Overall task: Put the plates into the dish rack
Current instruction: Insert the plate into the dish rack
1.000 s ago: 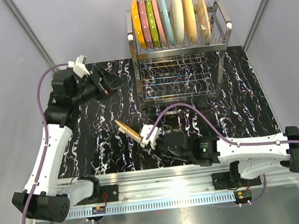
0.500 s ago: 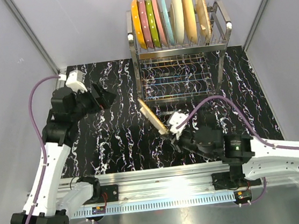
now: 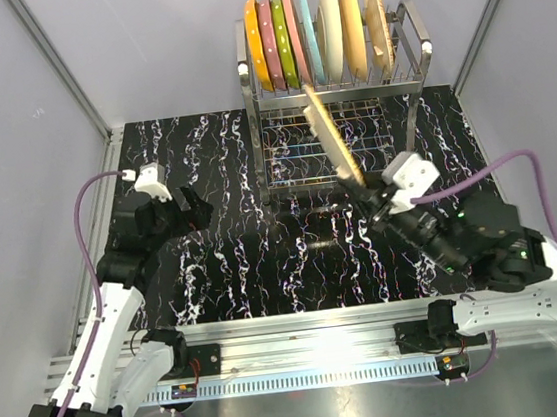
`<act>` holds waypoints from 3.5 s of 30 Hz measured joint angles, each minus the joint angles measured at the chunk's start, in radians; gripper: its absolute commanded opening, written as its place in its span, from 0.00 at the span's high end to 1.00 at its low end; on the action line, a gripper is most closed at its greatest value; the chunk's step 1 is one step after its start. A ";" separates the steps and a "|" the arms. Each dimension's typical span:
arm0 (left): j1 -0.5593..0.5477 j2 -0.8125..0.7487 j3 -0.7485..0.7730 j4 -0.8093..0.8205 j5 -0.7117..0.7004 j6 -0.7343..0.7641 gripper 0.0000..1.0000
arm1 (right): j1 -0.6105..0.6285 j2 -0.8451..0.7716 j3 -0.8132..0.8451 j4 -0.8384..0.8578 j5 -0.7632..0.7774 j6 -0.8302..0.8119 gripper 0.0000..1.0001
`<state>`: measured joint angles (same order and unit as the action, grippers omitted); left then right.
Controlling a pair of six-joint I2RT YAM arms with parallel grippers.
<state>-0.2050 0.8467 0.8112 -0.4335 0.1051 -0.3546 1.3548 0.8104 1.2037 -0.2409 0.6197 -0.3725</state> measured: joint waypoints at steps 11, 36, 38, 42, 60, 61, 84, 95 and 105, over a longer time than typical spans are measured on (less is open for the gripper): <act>0.000 0.000 -0.080 0.050 -0.014 0.024 0.01 | 0.000 0.063 0.239 0.193 0.130 -0.368 1.00; 0.000 0.024 -0.080 0.069 0.021 0.024 0.01 | -0.919 0.351 0.507 0.022 -0.126 -0.252 1.00; 0.000 0.037 -0.080 0.068 0.031 0.024 0.01 | -1.046 0.372 0.530 0.016 -0.179 -0.186 1.00; 0.000 0.046 -0.081 0.068 0.051 0.023 0.01 | -1.287 0.435 0.542 -0.034 -0.311 -0.033 1.00; -0.003 0.063 -0.081 0.069 0.106 0.017 0.01 | -1.577 0.452 0.520 0.125 -0.924 0.316 1.00; -0.003 0.063 -0.081 0.069 0.107 0.017 0.01 | -1.577 0.446 0.519 0.154 -0.945 0.323 1.00; -0.005 0.063 -0.081 0.069 0.132 0.015 0.01 | -1.577 0.670 0.494 0.668 -1.140 0.774 1.00; -0.005 0.063 -0.081 0.069 0.150 0.014 0.01 | -1.533 0.752 0.719 0.511 -1.120 0.792 1.00; -0.005 0.064 -0.081 0.069 0.149 0.014 0.01 | -1.411 0.777 0.833 0.232 -0.956 0.652 1.00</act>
<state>-0.2096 0.9104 0.7303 -0.3641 0.2543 -0.3401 -0.0559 1.5871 2.0365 -0.0090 -0.3363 0.2794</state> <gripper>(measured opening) 0.988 0.240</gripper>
